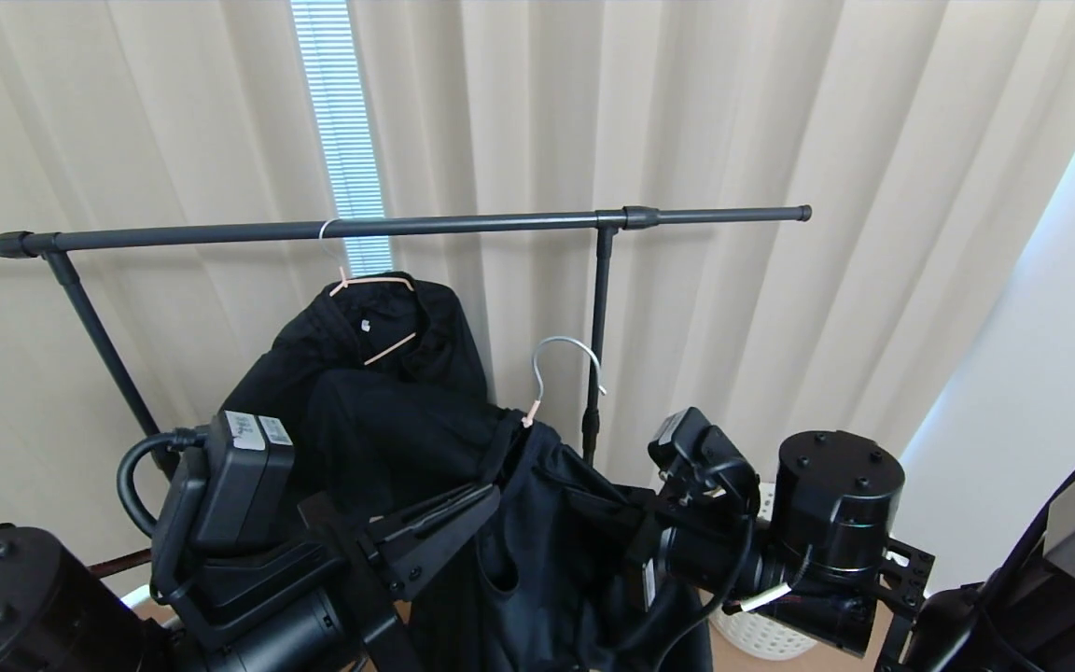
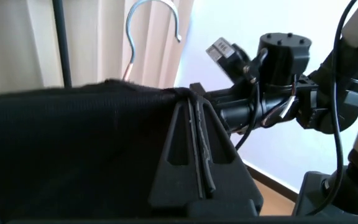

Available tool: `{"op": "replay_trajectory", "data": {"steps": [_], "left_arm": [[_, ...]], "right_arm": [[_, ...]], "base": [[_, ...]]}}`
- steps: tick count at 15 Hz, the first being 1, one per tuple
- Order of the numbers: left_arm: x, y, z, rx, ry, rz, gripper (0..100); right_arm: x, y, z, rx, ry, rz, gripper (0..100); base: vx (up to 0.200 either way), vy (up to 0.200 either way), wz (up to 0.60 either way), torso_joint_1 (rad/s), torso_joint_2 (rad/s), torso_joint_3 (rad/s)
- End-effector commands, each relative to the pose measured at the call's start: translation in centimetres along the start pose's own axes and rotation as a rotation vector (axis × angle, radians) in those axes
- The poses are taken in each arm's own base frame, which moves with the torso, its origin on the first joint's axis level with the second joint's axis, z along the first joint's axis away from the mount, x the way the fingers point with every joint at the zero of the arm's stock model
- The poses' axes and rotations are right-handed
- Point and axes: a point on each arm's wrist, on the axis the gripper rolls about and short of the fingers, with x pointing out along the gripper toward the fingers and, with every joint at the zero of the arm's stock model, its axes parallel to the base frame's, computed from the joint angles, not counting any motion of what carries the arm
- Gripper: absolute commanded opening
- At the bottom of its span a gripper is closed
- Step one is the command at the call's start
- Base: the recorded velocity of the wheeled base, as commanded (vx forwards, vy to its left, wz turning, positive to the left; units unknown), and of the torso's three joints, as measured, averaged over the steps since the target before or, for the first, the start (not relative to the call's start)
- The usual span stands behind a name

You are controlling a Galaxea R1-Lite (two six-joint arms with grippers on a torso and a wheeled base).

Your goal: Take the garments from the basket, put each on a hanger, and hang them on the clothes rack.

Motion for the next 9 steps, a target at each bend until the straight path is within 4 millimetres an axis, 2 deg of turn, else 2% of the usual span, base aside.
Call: {"op": "replay_trajectory", "data": {"steps": [1,5,6,9], "left_arm": [[0.20,0.52,-0.95,0.037,0.043,0.023,0],[0.27,0.72,-1.53,0.043,0.071,0.031,0],[0.35,0.74,-1.60,0.042,0.075,0.030,100],[0.39,1.27,-1.73,0.049,0.080,0.056,100]], "right_arm": [[-0.05,0.05,-0.02,-0.001,0.000,0.001,0],[-0.34,0.11,0.18,0.000,-0.006,0.004,0],[-0.46,0.14,0.41,-0.002,-0.015,0.006,0],[-0.72,0.05,0.23,-0.002,-0.010,0.003,0]], "base": [[0.000,0.000,0.00,0.000,0.00,0.000],[0.000,0.000,0.00,0.000,0.00,0.000],[0.000,0.000,0.00,0.000,0.00,0.000],[0.000,0.000,0.00,0.000,0.00,0.000]]}}
